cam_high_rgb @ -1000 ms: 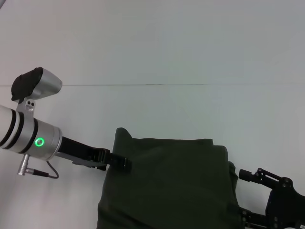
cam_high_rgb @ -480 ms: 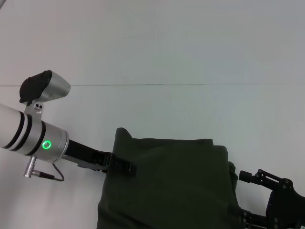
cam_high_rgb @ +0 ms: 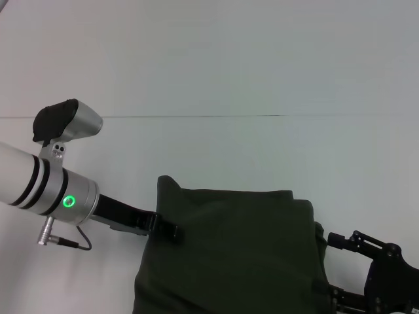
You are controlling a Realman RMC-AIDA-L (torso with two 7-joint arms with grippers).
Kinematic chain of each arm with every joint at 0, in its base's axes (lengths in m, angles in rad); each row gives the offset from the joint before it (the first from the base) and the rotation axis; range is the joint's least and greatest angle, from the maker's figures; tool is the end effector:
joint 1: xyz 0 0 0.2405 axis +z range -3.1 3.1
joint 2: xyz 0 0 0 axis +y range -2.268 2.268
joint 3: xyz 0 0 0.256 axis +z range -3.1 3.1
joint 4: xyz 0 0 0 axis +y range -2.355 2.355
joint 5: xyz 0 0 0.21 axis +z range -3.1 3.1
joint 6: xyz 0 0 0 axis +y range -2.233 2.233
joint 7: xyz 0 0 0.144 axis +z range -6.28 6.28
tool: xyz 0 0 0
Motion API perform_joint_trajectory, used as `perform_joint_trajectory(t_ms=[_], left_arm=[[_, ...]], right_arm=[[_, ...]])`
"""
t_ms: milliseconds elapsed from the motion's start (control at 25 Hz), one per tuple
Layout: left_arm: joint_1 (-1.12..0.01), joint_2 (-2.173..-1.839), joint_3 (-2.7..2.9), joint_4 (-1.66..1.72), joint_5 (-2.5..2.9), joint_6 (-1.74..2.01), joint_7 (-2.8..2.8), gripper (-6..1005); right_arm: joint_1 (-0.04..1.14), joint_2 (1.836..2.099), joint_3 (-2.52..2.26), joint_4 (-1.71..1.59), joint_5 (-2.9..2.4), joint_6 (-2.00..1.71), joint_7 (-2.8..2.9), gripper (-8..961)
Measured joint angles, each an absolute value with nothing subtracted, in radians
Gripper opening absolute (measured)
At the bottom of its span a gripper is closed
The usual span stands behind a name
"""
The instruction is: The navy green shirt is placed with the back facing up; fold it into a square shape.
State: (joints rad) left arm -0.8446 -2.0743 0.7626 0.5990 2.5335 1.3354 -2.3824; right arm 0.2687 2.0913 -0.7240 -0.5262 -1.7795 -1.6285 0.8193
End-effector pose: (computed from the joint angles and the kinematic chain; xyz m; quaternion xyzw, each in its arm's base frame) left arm -0.2306 0.3908 -0.0329 -0.8400 -0.5334 -0.0029 0.0990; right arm 0.3137 0.2476 -0.0127 -0.9222 0.1054 0.2955 0.2260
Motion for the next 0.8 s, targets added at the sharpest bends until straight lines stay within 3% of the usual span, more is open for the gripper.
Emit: perform_joint_trajectory(t_ms=[40,440,680,800], left_arm=[[-0.844,-2.075,0.763,0.599,2.533,1.332,-2.382,762],[-0.844,-2.076,0.752,0.600,2.531,1.313,-2.381,326],[-0.842,-2.073,0.737,0.593,2.515,1.286,-2.394,143],[-0.840,-2.071,0.730,0.592,2.514,1.272,-2.410,120]], right_arm=[[0.270,2.092,-0.724,-0.526,-1.779,-1.628,0.820,838],[0.278,2.092,-0.724,-0.526,-1.778,-1.627,0.828,837],[0.283,2.092,-0.724,-0.526,-1.774,-1.627,0.828,837],[0.287,2.092,-0.724,-0.526,-1.773,-1.624,0.828,837]])
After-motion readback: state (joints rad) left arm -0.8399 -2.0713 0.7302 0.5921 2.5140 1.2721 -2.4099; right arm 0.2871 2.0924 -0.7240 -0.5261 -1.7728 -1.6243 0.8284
